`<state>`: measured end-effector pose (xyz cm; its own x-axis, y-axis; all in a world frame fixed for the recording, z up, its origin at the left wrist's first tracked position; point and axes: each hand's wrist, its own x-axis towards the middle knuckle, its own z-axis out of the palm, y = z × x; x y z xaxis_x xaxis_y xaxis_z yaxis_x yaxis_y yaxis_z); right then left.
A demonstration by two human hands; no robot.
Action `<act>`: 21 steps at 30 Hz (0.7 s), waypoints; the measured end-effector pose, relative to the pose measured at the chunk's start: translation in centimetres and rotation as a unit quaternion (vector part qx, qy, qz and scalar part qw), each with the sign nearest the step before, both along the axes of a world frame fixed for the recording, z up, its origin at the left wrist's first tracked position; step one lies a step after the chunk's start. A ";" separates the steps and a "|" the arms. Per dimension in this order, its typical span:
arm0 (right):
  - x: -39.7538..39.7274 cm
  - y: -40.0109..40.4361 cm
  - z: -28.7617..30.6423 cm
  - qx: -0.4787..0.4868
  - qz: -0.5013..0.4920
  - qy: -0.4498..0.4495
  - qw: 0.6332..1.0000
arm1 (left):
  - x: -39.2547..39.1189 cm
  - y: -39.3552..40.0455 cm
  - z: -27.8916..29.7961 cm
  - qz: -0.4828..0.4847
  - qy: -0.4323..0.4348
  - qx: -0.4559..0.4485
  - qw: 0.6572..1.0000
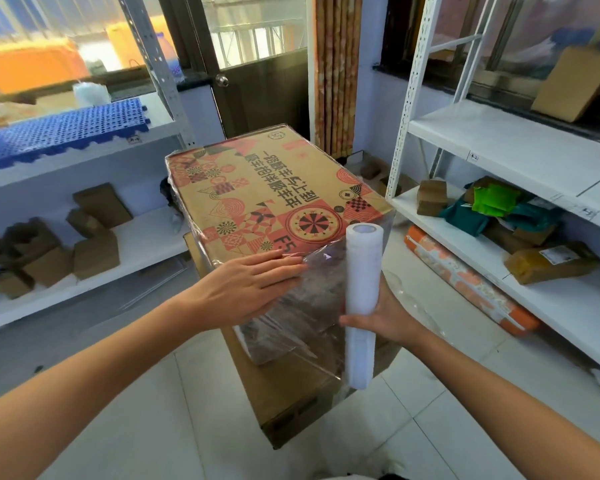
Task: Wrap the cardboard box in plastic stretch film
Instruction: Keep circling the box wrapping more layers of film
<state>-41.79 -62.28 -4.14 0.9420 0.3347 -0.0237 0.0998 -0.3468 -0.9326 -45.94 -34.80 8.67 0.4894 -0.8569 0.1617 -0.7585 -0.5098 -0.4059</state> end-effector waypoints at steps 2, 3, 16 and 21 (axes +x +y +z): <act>-0.1 -0.5 -0.1 -0.017 0.032 0.011 0.999 | 0.0 -0.2 0.1 0.012 -0.019 0.019 1.000; -0.1 -0.8 -0.2 -0.021 0.052 0.016 0.998 | 0.0 -0.3 0.1 0.017 -0.027 0.029 0.999; 2.7 -4.8 -0.6 -0.011 0.000 -0.048 0.999 | -1.1 -1.2 0.9 0.092 -0.039 0.123 0.987; 4.1 -5.2 -1.3 -0.023 -0.021 -0.054 0.998 | -0.7 -2.4 1.0 0.097 -0.024 0.093 0.991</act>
